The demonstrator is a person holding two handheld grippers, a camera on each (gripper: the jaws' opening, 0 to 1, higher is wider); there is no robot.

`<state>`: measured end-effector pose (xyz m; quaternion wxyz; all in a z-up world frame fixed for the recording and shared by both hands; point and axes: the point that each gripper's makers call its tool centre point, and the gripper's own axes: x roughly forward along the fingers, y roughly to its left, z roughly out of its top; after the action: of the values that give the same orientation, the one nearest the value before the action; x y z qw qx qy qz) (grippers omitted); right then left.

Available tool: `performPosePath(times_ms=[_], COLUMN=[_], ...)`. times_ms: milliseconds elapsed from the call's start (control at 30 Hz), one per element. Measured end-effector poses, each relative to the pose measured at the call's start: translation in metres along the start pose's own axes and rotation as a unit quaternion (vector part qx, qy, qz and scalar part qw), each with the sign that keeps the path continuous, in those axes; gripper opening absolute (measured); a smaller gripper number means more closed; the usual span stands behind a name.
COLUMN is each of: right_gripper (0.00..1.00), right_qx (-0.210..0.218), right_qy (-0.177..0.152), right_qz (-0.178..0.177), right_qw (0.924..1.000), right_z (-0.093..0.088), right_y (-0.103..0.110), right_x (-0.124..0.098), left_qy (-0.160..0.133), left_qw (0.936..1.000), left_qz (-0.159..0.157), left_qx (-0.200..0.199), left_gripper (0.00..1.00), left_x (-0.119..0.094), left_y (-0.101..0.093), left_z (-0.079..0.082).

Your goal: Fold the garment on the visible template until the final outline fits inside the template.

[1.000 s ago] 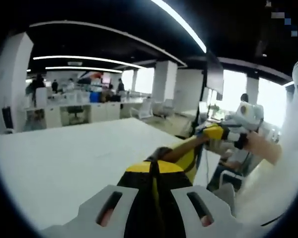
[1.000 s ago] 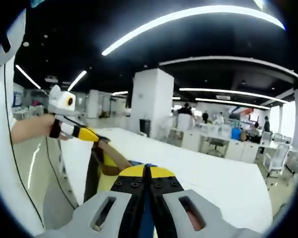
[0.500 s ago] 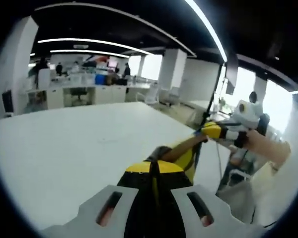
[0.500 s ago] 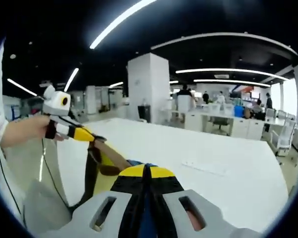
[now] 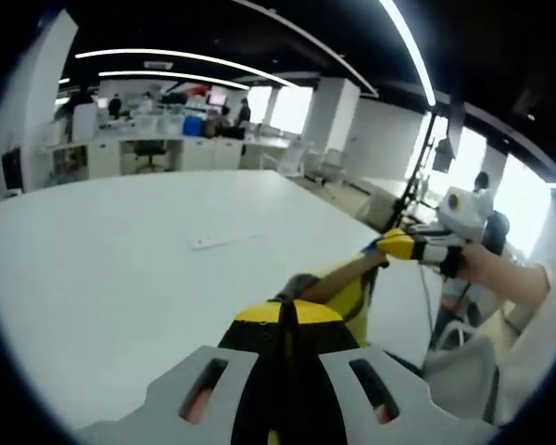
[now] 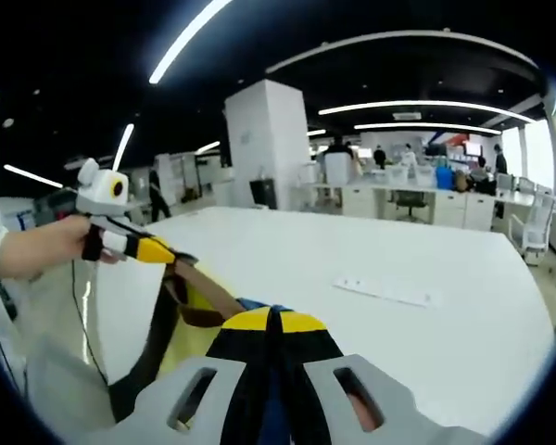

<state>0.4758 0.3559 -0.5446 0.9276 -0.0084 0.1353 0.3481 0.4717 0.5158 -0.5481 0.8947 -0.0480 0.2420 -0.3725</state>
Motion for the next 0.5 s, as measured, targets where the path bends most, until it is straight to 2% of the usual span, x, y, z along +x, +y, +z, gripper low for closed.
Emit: performPosePath(times_ms=[200, 500], right_gripper=[0.02, 0.02], right_qx=[0.012, 0.043], right_qy=[0.009, 0.038], right_qz=[-0.008, -0.018], right_qw=[0.9999, 0.9982], right_z=[-0.008, -0.033], right_y=[-0.016, -0.041], right_x=[0.018, 0.050], left_qy=[0.007, 0.025], left_qw=[0.9999, 0.9991], left_qz=[0.000, 0.005], left_qx=[-0.008, -0.034], left_gripper=[0.00, 0.00], left_x=[0.020, 0.051], left_y=[0.013, 0.039], left_z=[-0.004, -0.017])
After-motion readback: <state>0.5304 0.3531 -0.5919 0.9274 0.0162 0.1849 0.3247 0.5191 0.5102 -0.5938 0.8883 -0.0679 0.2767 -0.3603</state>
